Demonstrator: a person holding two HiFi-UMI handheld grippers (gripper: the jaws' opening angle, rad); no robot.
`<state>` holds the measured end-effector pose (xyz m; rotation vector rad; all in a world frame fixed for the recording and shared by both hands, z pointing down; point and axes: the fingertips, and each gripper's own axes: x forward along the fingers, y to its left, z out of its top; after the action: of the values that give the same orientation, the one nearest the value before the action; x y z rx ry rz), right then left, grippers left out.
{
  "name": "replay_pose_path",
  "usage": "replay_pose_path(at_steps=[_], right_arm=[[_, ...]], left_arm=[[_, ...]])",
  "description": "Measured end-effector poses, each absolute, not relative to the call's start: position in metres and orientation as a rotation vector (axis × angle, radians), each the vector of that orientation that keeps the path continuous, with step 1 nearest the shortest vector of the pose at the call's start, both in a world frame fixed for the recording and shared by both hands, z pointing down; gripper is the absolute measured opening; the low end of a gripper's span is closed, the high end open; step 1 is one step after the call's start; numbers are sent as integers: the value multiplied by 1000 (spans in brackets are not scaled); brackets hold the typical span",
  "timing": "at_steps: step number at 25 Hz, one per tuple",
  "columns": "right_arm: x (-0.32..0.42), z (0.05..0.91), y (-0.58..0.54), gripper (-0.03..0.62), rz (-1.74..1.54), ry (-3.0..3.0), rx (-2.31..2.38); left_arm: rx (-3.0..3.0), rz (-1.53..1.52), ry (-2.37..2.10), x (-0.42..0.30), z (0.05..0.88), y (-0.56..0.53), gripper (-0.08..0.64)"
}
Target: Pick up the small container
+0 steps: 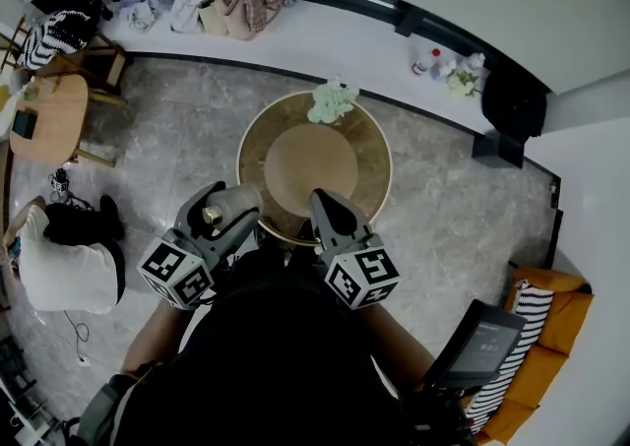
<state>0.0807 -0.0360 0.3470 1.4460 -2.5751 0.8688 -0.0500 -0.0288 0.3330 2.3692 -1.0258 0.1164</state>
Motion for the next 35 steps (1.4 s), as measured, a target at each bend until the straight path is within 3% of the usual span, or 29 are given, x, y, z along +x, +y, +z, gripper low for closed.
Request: replay_pose_path(at_steps=[35], right_arm=[[86, 354, -31, -2, 936, -2568, 1464]], left_arm=[[2366, 153, -1042, -50, 345, -30, 337]])
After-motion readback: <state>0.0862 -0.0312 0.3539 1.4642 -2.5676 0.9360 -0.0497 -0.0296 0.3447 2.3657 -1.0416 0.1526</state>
